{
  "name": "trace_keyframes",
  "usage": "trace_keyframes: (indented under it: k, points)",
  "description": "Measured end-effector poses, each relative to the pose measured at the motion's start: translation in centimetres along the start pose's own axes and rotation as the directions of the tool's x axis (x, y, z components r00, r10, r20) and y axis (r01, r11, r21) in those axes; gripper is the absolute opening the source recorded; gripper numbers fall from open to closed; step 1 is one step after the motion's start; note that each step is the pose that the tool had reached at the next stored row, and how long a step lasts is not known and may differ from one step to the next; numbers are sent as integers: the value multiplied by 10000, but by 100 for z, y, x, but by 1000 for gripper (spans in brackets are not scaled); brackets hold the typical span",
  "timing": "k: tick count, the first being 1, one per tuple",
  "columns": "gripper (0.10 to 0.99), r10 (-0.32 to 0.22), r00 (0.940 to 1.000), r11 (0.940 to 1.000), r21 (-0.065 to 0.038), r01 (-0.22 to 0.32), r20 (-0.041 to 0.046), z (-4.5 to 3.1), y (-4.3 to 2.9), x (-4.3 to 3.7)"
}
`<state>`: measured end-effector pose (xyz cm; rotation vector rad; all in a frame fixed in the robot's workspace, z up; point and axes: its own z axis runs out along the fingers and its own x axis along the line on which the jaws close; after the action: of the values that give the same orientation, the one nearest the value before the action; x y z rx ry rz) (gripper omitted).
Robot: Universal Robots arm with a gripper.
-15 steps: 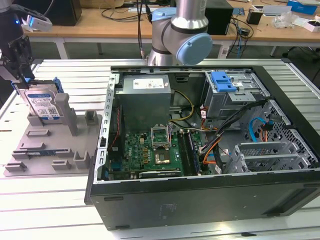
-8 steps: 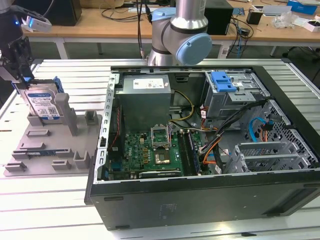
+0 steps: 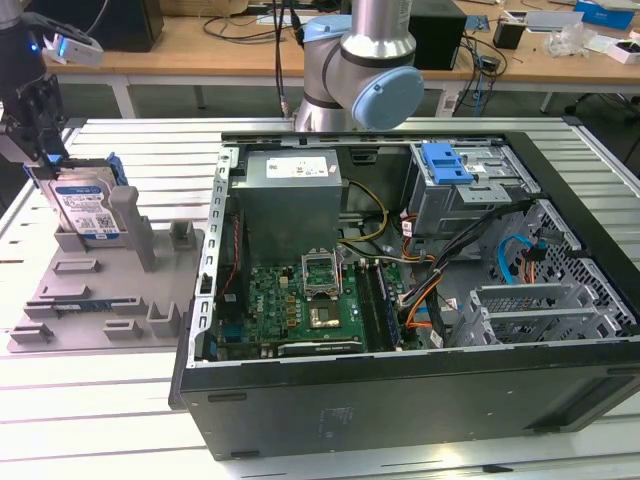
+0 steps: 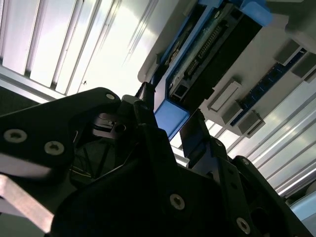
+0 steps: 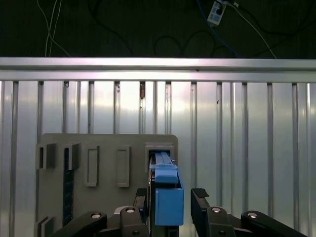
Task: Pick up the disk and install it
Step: 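Pick up the disk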
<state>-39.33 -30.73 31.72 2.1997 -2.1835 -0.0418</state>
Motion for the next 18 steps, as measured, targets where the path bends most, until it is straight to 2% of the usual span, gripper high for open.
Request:
trace_keyframes:
  k: [18]
  points:
    - [482,-1,10000,10000,-1,1,0,9,-6,49]
